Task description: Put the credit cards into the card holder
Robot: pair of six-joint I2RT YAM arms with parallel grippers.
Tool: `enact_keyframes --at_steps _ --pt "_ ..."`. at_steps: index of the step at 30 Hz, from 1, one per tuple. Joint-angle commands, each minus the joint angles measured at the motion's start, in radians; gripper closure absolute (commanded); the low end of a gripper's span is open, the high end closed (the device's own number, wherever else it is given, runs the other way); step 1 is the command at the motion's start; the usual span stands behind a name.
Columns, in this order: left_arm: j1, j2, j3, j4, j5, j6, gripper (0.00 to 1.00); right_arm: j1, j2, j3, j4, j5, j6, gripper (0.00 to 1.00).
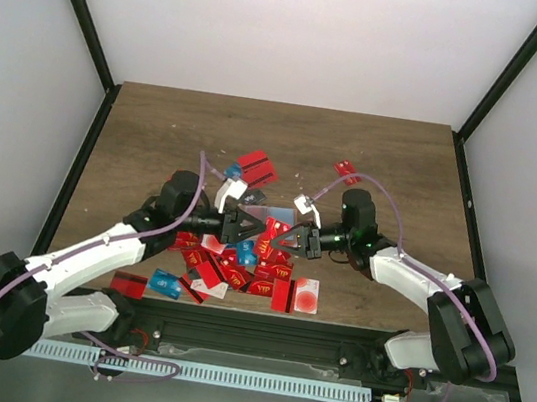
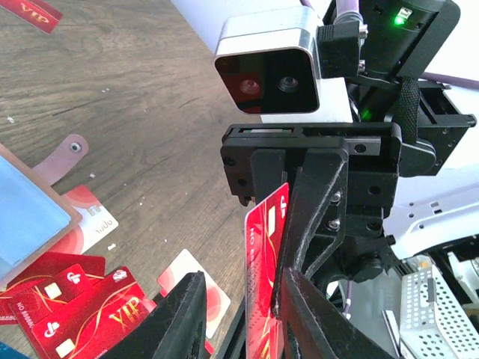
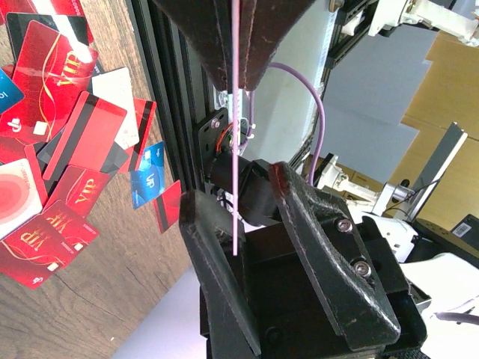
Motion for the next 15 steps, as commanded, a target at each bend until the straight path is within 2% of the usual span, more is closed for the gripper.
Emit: enact_keyframes --at_steps 1,4,9,15 --pt "-0.003 0.017 0.004 0.038 0.060 -0.002 0.70 0.006 -0.015 0.043 0.012 -0.020 -0.009 0.99" --pt "-0.004 0.032 -0.005 0.044 0.087 -0.002 0.72 0.006 -0.018 0.045 0.012 -0.018 -0.010 0.99" --pt "-0.007 0.037 -0.020 0.059 0.106 -0.005 0.82 0.006 -0.016 0.048 0.014 -0.017 -0.008 0.99" --pt "-0.010 0.058 -0.026 0.084 0.134 -0.010 0.90 0.007 -0.008 0.052 0.015 -0.016 -0.008 0.99"
